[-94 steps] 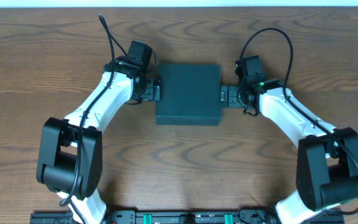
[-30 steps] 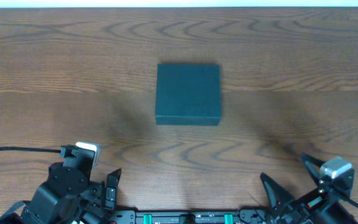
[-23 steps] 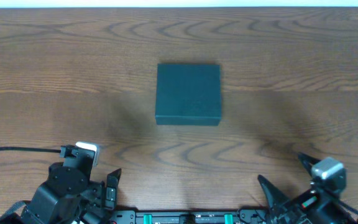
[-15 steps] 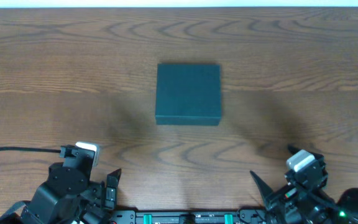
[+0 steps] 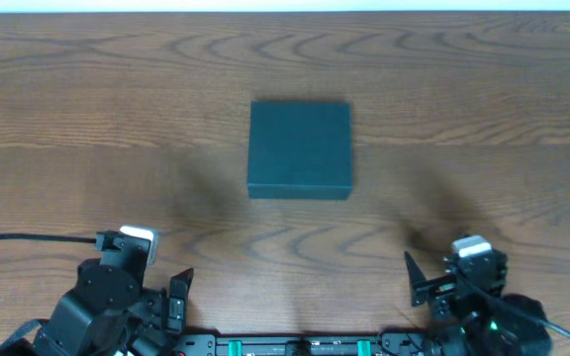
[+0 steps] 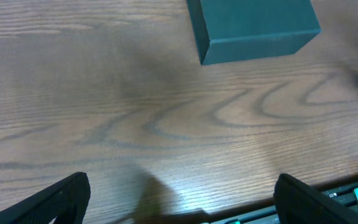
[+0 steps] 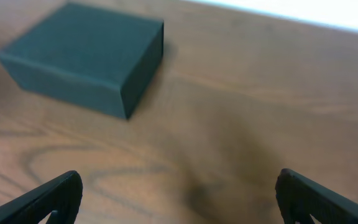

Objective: Pack container

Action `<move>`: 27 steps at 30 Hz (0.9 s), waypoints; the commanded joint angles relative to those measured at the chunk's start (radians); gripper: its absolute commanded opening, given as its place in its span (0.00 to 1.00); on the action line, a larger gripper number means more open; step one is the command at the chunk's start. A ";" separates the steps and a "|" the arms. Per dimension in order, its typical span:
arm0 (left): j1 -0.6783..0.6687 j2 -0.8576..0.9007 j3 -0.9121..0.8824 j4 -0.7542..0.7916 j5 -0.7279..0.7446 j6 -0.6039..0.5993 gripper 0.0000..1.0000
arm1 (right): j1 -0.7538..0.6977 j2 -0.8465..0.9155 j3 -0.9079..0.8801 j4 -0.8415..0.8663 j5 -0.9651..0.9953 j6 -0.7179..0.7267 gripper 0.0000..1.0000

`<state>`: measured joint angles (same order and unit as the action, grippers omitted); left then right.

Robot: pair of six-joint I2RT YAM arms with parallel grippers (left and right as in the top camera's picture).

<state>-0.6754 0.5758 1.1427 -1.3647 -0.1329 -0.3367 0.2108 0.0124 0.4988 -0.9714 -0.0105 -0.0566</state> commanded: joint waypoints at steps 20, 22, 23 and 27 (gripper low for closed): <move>-0.002 -0.002 -0.003 -0.001 0.003 -0.001 0.95 | -0.007 -0.007 -0.145 -0.111 0.031 0.015 0.99; -0.002 -0.002 -0.003 -0.001 0.003 -0.001 0.95 | -0.007 -0.007 -0.147 -0.101 0.029 0.014 0.99; -0.002 -0.002 -0.003 -0.001 0.003 -0.001 0.95 | -0.007 -0.007 -0.147 -0.101 0.029 0.015 0.99; -0.002 -0.002 -0.003 -0.001 0.003 -0.001 0.95 | -0.008 -0.007 -0.147 -0.097 0.029 0.015 0.99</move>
<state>-0.6750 0.5758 1.1427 -1.3643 -0.1329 -0.3370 0.2108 0.0120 0.3561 -1.0649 0.0299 -0.0544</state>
